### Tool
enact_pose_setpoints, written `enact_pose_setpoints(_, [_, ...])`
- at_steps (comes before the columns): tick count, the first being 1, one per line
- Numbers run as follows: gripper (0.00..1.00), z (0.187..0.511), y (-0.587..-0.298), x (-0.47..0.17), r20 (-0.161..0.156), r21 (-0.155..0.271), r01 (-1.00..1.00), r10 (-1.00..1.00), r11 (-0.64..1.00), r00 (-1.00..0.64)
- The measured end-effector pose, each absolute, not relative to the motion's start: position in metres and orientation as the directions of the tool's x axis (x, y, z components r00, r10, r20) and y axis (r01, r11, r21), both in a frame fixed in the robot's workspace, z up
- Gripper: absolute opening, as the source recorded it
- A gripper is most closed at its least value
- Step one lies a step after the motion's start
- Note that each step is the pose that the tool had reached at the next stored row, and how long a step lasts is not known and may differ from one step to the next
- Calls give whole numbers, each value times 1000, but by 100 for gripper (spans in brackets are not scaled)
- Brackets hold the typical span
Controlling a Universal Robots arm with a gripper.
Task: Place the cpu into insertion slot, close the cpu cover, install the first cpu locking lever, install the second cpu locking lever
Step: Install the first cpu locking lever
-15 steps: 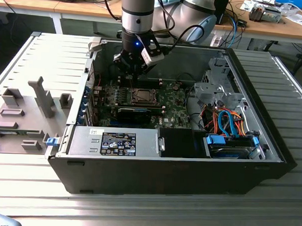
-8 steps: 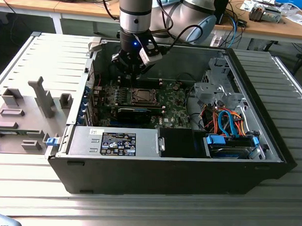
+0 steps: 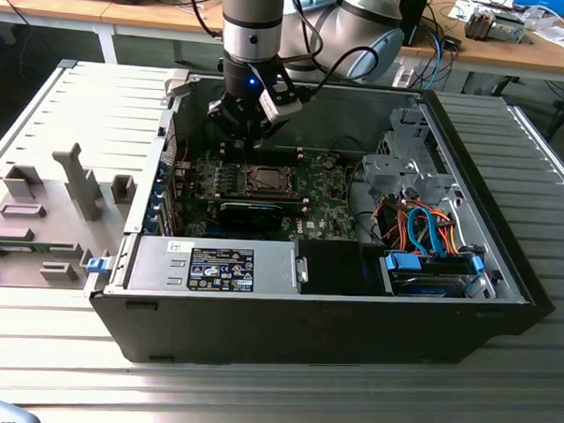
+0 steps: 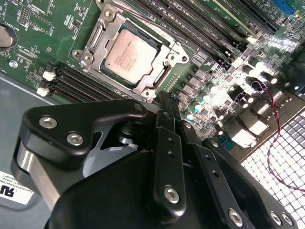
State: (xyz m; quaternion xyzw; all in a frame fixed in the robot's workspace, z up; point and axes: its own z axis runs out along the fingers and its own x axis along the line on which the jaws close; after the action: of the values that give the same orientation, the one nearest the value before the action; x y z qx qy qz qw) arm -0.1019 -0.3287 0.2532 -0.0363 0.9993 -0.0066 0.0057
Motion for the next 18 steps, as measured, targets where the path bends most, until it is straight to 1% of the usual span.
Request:
enact_pose_setpoints(8, [11, 253, -328, -107, -11, -14, -72, -73, 997, -997])
enact_pose_setpoints(11, [11, 253, -327, -112, -12, -2, -72, -73, 997, -997])
enact_pose_setpoints(18, [11, 253, -323, -123, -12, 3, -72, -72, 997, -997])
